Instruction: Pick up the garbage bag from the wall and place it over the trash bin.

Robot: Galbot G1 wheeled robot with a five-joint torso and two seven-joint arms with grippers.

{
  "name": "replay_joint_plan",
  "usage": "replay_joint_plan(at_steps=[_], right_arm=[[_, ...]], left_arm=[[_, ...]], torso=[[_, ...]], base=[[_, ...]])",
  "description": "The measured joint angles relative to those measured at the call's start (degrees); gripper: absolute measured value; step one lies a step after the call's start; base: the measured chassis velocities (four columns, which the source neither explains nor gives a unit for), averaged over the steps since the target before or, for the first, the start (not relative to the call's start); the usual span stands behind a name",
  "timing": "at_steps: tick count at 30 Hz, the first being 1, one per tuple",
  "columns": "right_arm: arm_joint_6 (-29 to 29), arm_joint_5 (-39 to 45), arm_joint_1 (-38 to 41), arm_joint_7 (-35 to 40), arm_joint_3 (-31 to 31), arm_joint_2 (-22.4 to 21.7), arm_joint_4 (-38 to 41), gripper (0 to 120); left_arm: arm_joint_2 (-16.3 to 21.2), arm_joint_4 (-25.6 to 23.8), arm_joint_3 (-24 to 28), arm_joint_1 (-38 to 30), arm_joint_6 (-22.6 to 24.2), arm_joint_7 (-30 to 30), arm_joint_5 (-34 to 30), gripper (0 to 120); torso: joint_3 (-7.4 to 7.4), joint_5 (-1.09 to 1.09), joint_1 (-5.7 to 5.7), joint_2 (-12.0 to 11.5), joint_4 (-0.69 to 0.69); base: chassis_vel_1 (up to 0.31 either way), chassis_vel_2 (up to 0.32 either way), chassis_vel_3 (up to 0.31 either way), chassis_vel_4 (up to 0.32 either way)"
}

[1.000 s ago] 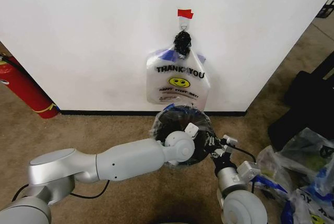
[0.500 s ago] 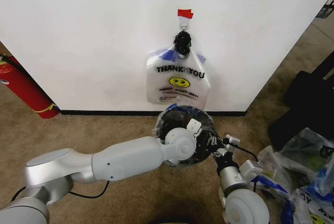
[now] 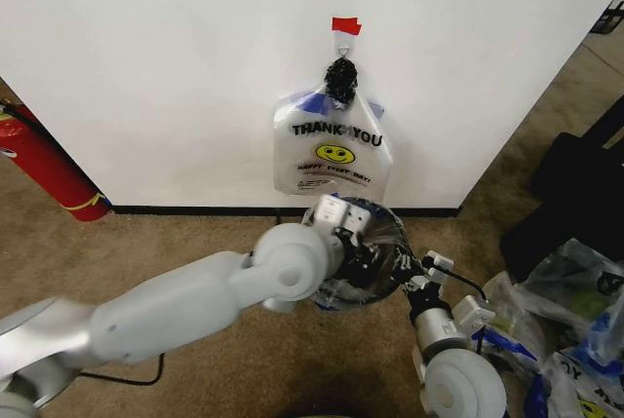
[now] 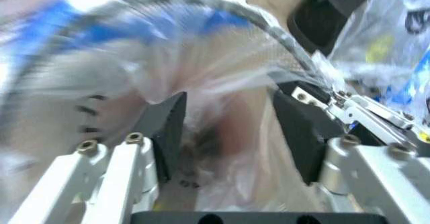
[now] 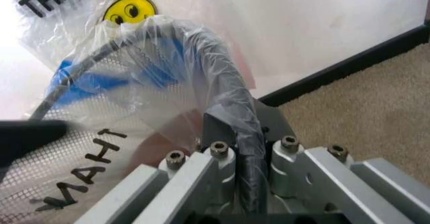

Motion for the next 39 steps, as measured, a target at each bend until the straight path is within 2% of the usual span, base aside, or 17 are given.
replay_joint_plan(at_steps=[1,2,3,6,7,8,9,10,11,14,17,18,21,29,35,39], right_arm=[[0.0,0.0,0.0,0.0,0.0,0.0,0.0,0],[0.0,-0.1,-0.1,0.0,0.0,0.1,0.0,0],[0.0,-0.1,-0.1,0.0,0.0,0.1,0.0,0],[0.0,-0.3,-0.5,0.0,0.3,0.2,0.1,0],[0.0,-0.3,-0.5,0.0,0.3,0.2,0.1,0],[0.0,-0.5,-0.7,0.0,0.4,0.3,0.1,0],[0.0,-0.5,-0.8,0.0,0.4,0.3,0.1,0],[0.0,-0.7,-0.8,0.0,0.4,0.4,0.1,0],[0.0,-0.7,-0.8,0.0,0.4,0.4,0.1,0],[0.1,-0.9,-1.0,-0.1,0.3,0.7,0.2,0],[0.3,-1.4,-1.2,-0.2,0.3,0.9,0.4,0],[0.3,-1.4,-1.2,-0.2,0.3,0.9,0.4,0],[0.3,-1.7,-1.5,-0.3,0.3,1.1,0.7,0],[0.4,-2.0,-1.9,-0.4,0.4,1.4,0.9,0],[0.4,-1.9,-1.4,-0.4,0.4,1.1,0.7,0],[0.4,-1.8,-0.7,-0.4,0.2,1.2,-0.1,0]], left_arm=[[0.4,-0.5,-0.4,0.4,0.0,0.2,0.2,58],[2.2,-3.0,-2.5,2.9,-0.1,1.3,0.7,66],[2.2,-3.0,-2.5,2.9,-0.1,1.3,0.7,66],[7.0,-8.3,-6.7,10.4,-4.3,7.0,9.1,81],[7.0,-8.3,-6.7,10.4,-4.3,7.0,9.1,81],[9.0,-10.0,-8.2,14.7,-5.3,9.5,15.9,88],[9.6,-10.3,-8.5,16.1,-5.4,10.3,18.5,92],[10.5,-10.5,-8.8,18.6,-5.6,11.9,24.1,97],[10.5,-10.5,-8.8,18.6,-5.6,11.9,24.1,97],[11.0,-9.8,-9.1,22.1,-5.1,13.0,32.8,100],[10.0,-6.9,-8.6,22.8,-4.6,14.5,41.6,100],[10.0,-6.9,-8.6,22.8,-4.6,14.5,41.6,100],[8.7,-3.5,-7.5,22.2,-3.8,15.1,47.9,100],[7.2,1.2,-6.1,21.6,-3.0,14.7,52.8,100],[7.4,1.3,-6.6,22.2,-3.0,13.7,53.6,100],[8.9,-0.5,-7.4,22.9,-3.1,13.2,53.6,100]], torso=[[0.0,0.0,0.0,0.0,0.0],[0.0,0.0,0.0,0.0,-0.01],[0.0,0.0,0.0,0.0,-0.01],[0.0,-0.01,0.0,0.0,0.02],[0.0,-0.01,0.0,0.0,0.02],[-0.01,-0.02,0.0,0.0,0.0],[0.0,-0.01,0.0,0.0,0.0],[0.0,0.0,0.0,0.0,-0.01],[0.0,0.0,0.0,0.0,-0.01],[-0.01,0.0,0.0,0.0,0.01],[0.0,0.01,0.0,0.0,-0.01],[0.0,0.01,0.0,0.0,-0.01],[0.0,0.01,0.0,0.0,-0.01],[0.0,0.02,0.0,0.0,-0.01],[0.0,0.01,0.0,0.0,-0.01],[0.0,0.02,0.0,0.0,0.0]], base=[[0.0,0.0,0.0,0.0],[0.0,0.0,0.0,0.0],[0.0,0.0,0.0,0.0],[0.0,0.0,0.0,0.0],[0.0,0.0,0.0,0.0],[0.0,0.0,0.0,0.0],[0.0,0.0,0.0,0.0],[0.0,0.0,0.0,0.0],[0.0,0.0,0.0,0.0],[0.0,0.0,0.0,0.0],[0.0,0.0,0.0,0.0],[0.0,0.0,0.0,0.0],[0.0,0.0,0.0,0.0],[0.0,0.0,0.0,0.0],[0.0,0.0,0.0,0.0],[0.0,0.0,0.0,0.0]])
